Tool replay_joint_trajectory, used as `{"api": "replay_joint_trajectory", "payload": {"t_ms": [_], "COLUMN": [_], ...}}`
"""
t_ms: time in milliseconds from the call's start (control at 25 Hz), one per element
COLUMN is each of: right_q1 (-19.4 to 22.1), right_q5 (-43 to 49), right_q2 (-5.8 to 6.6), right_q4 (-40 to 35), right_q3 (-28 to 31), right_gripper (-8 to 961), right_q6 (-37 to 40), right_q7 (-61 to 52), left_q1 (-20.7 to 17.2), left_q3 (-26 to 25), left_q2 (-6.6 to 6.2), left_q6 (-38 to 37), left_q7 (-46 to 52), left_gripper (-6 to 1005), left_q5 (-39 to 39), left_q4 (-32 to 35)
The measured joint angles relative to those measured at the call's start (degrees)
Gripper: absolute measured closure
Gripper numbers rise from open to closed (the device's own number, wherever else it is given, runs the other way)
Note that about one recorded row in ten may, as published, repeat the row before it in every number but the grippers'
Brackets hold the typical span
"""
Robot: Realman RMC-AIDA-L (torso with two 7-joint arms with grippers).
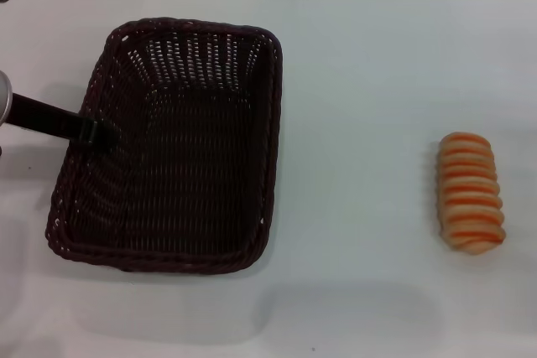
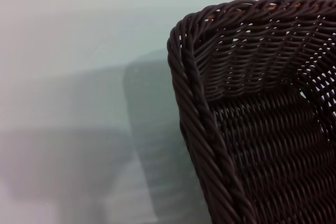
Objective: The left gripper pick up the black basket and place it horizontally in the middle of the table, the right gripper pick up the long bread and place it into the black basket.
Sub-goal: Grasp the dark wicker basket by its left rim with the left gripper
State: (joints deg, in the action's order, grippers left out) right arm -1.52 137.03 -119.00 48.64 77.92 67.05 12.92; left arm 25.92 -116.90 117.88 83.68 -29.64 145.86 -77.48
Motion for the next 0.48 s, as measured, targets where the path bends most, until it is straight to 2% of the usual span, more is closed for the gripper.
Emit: {"api": "replay_joint_trajectory", "payload": {"t_ms": [280,480], "right_q1": [0.43,0.87], "right_q5": [0.0,-0.01], "right_q2": [0.0,0.0], "right_q4": [0.72,1.2], "right_q3": [-0.12,-0.21], "right_gripper": [400,401], "right_q6": [0.02,0.02], "right_q7": [0.0,0.0], "left_q1": [0.27,4.16], "left_q3": [-0.26,-5.9], "left_q2": [-0.08,-0.61], "left_q6": [0.01,3.82], "left_q7": [-1.85,-8.46], "left_gripper": [801,804], "left_q5": [0.03,-0.39], "left_q4": [-0.88,-2.15]}}
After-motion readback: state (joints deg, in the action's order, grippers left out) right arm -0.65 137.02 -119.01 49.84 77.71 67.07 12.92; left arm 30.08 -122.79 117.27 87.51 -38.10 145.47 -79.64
